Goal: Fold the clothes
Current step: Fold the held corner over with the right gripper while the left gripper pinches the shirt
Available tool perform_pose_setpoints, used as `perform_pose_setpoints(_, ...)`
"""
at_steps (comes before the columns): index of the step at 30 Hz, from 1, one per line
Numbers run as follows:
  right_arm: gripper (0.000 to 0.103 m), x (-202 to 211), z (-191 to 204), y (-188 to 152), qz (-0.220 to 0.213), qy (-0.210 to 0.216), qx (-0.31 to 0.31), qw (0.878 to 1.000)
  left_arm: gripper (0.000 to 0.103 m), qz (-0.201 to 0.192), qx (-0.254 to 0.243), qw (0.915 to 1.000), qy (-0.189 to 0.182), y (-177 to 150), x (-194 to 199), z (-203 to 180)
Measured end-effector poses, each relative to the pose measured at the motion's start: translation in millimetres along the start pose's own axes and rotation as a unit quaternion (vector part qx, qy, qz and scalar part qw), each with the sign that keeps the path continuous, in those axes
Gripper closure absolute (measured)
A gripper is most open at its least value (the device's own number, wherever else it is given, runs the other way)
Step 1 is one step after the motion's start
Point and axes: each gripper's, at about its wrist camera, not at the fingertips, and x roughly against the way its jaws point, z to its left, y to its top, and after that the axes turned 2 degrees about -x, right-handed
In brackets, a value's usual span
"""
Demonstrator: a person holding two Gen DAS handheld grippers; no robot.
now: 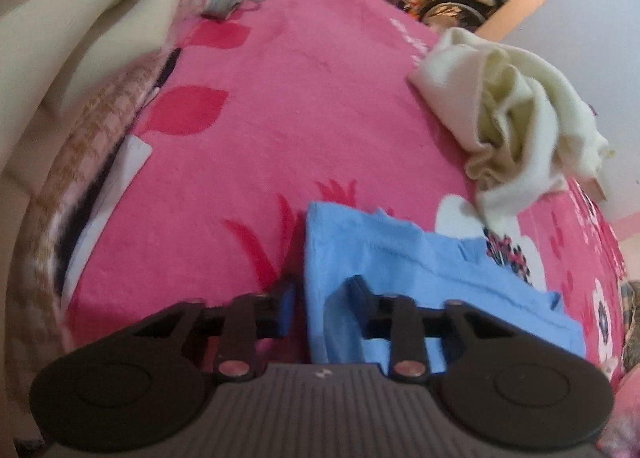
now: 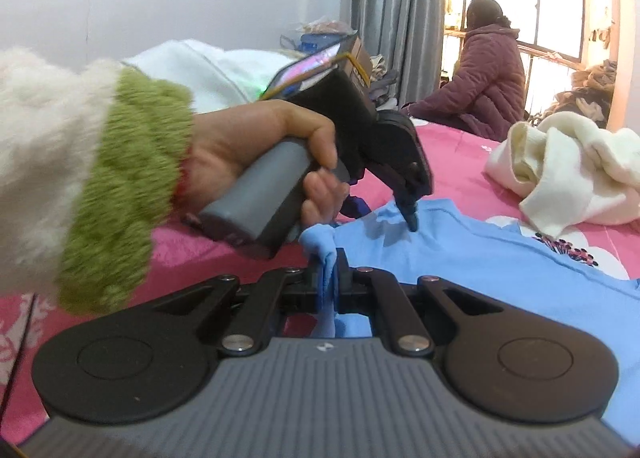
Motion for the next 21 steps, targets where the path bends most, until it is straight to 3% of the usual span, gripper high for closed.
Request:
perform_pose_setpoints(2,0.100,3,-3,1,-0.005,-0.002,-0.006,1.000,0.099,0.007,0.017,0.9998,-0.003,4,3,1)
perform_pose_setpoints(7,0.100,17,-20,8,-0.024,-0.023,-0.040,0.999,0.099,0.009,0.008,0.9999,0.000,3,6,-21)
perform_pose_setpoints(14,0.101,48,-59,12,-0.055,-0.091,-0.111,0.988,0.100,-0.010,-0.008,0.9997,0.019,3,14,-77)
perform_pose_setpoints(17,0.101,71,-87,10,-0.077,-0.131,-0.192,0.970,0.100,-0.022,-0.034,0.9991,0.015,1,20,-115)
perform_pose_setpoints(21,0.101,101,-121,-8,-0.105,-0.188,-0.278,0.936,0.100,-0.032,-0.077,0.9965,0.009,-6,11,-182)
